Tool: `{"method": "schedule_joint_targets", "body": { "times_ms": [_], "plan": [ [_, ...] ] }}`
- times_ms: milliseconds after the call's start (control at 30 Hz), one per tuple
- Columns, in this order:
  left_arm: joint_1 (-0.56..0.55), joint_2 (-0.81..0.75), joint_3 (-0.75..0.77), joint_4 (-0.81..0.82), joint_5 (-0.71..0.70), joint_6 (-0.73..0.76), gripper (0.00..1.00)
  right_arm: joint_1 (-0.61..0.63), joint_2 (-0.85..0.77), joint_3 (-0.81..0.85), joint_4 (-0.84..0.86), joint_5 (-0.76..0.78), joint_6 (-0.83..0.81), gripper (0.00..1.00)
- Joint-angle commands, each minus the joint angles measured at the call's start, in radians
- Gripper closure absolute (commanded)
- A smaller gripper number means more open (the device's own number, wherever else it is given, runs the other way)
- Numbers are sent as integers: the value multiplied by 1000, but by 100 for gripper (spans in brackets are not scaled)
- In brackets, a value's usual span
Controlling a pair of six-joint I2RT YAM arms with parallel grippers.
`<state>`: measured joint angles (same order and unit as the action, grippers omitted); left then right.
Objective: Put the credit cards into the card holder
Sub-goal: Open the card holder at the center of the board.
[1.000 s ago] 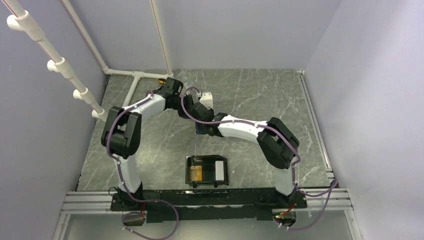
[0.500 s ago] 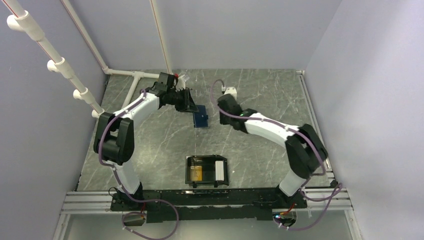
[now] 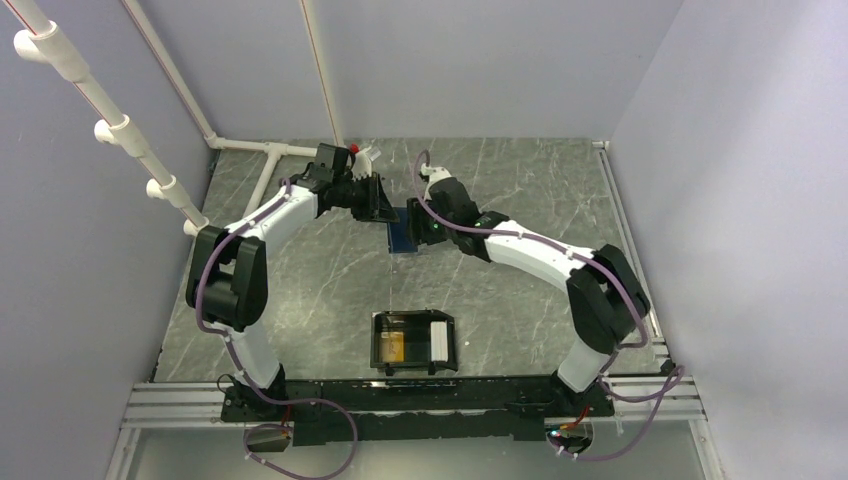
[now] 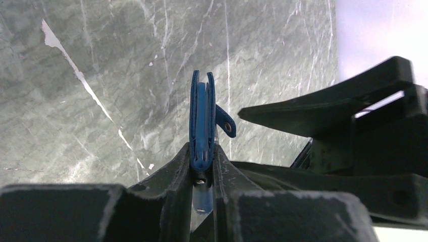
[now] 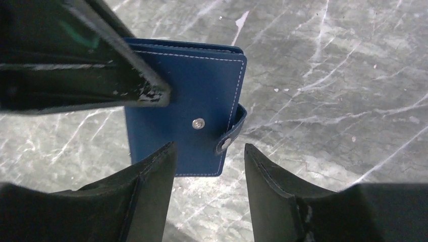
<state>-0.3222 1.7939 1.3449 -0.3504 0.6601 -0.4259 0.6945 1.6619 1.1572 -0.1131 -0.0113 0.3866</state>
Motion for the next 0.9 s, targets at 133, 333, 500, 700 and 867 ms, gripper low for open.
{"method": "schedule_joint_targets", "body": {
  "times_ms": [133,333,500,700,867],
  "plan": [
    [-8,-45,22,11,30,36,100,2,62,64,-34,152,36,61],
    [-11,-34,21,13,36,33,100,0,49,43,-28,207,25,100],
    [-13,58,46,-30,23,3,99,-39,-32,-78,81,75,25,100],
    [-12,169,69,-30,21,-68,63,-49,-54,-119,147,-65,55,100],
    [-12,178,81,-89,-49,-56,40,-56,-60,-102,118,-72,68,100]
  ]
}}
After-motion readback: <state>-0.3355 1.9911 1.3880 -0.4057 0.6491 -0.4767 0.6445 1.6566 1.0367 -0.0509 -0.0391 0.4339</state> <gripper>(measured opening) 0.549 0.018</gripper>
